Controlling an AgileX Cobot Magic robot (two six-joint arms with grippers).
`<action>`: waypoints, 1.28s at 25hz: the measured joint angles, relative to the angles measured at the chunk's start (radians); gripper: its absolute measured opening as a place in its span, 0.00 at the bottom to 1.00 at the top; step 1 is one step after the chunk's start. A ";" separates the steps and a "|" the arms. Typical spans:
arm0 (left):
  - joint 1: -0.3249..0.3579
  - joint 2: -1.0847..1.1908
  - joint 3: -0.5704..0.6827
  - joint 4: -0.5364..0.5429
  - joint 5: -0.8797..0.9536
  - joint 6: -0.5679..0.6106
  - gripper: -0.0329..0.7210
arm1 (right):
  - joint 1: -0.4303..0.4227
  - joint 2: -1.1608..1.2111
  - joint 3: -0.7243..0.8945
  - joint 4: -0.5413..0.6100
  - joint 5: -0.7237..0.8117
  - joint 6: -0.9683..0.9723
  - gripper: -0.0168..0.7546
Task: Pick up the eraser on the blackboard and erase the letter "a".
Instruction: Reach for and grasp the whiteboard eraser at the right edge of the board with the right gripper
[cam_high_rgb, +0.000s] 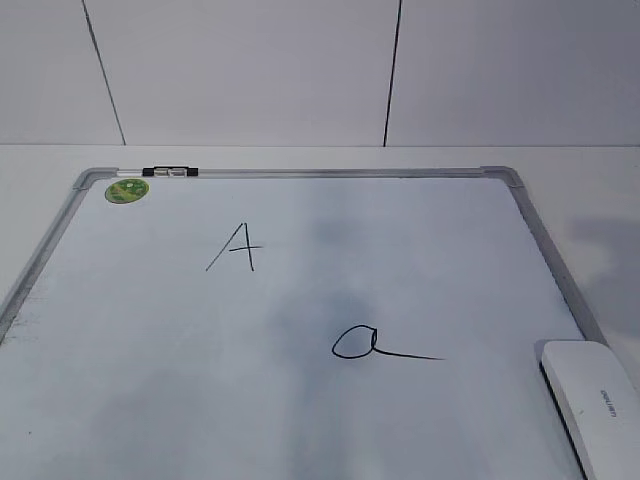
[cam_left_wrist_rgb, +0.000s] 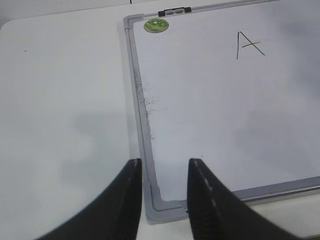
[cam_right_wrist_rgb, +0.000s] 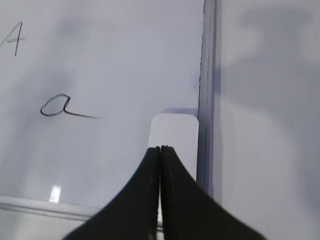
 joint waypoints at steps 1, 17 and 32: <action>0.000 0.000 0.000 0.000 0.000 0.000 0.35 | 0.000 0.021 0.000 0.004 0.016 -0.002 0.05; 0.000 0.000 0.000 0.000 0.000 0.000 0.35 | 0.006 0.354 -0.055 0.084 0.202 -0.002 0.49; 0.000 0.000 0.000 0.000 0.000 0.000 0.35 | 0.006 0.456 -0.068 0.072 0.166 -0.002 0.86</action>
